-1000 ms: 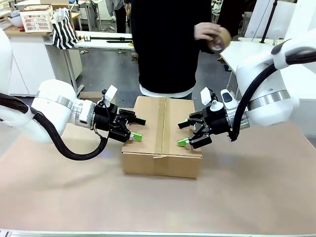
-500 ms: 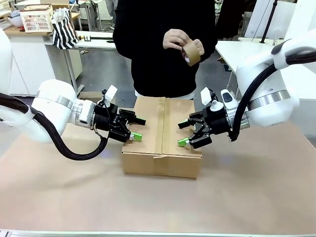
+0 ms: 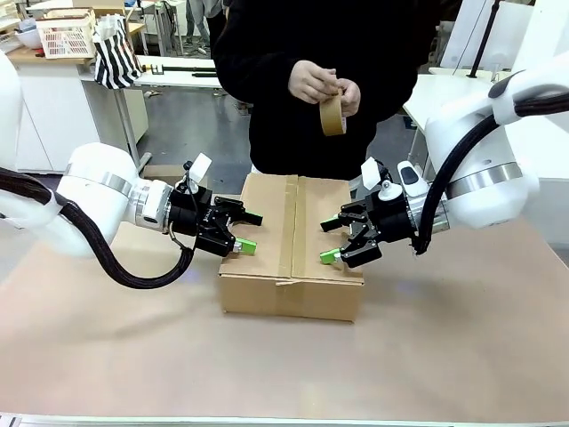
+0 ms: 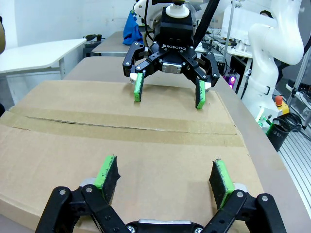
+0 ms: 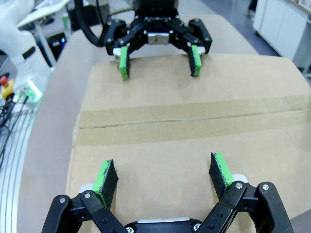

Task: Pack the gift set into the box.
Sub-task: Press and hold the closed box until the human finishes sealing it.

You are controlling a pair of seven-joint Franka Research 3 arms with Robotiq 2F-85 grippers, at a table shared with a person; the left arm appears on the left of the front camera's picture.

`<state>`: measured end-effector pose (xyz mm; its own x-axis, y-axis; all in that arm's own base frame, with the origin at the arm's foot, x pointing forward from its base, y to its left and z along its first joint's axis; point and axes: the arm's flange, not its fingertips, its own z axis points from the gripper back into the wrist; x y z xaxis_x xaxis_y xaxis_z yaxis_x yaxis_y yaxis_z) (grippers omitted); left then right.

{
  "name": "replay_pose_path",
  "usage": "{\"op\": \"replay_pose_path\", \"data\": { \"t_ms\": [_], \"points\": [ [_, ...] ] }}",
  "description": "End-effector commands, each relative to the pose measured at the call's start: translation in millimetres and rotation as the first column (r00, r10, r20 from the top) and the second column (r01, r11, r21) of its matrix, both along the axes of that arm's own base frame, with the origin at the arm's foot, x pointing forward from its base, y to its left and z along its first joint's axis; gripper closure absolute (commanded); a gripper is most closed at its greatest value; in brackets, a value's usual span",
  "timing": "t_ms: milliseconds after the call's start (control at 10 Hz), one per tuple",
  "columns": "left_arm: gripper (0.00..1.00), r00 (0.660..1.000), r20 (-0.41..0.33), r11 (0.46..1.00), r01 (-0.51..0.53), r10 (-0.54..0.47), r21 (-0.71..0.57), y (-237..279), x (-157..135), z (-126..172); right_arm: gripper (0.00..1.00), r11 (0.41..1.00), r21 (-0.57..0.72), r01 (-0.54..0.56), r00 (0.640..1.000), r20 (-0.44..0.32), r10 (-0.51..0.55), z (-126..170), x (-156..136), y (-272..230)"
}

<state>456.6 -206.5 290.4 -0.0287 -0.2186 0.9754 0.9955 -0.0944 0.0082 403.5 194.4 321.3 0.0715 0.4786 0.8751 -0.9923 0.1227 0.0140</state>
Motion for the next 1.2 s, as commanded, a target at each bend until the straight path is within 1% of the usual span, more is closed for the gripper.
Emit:
{"op": "replay_pose_path", "data": {
  "t_ms": [0, 1100],
  "points": [
    [0.0, 1.0, 0.008, 1.0, -0.002, 0.002, 0.002, 0.6, 0.0, 0.3, 0.0, 1.0, 0.002, 0.011, 1.0, 0.021, -0.011, -1.9, 0.1, -0.7],
    [0.0, 1.0, 0.008, 1.0, -0.002, 0.002, 0.002, 0.6, 0.0, 0.3, 0.0, 1.0, 0.002, 0.011, 1.0, 0.021, -0.011, -1.9, 0.1, -0.7]
  ]
}}
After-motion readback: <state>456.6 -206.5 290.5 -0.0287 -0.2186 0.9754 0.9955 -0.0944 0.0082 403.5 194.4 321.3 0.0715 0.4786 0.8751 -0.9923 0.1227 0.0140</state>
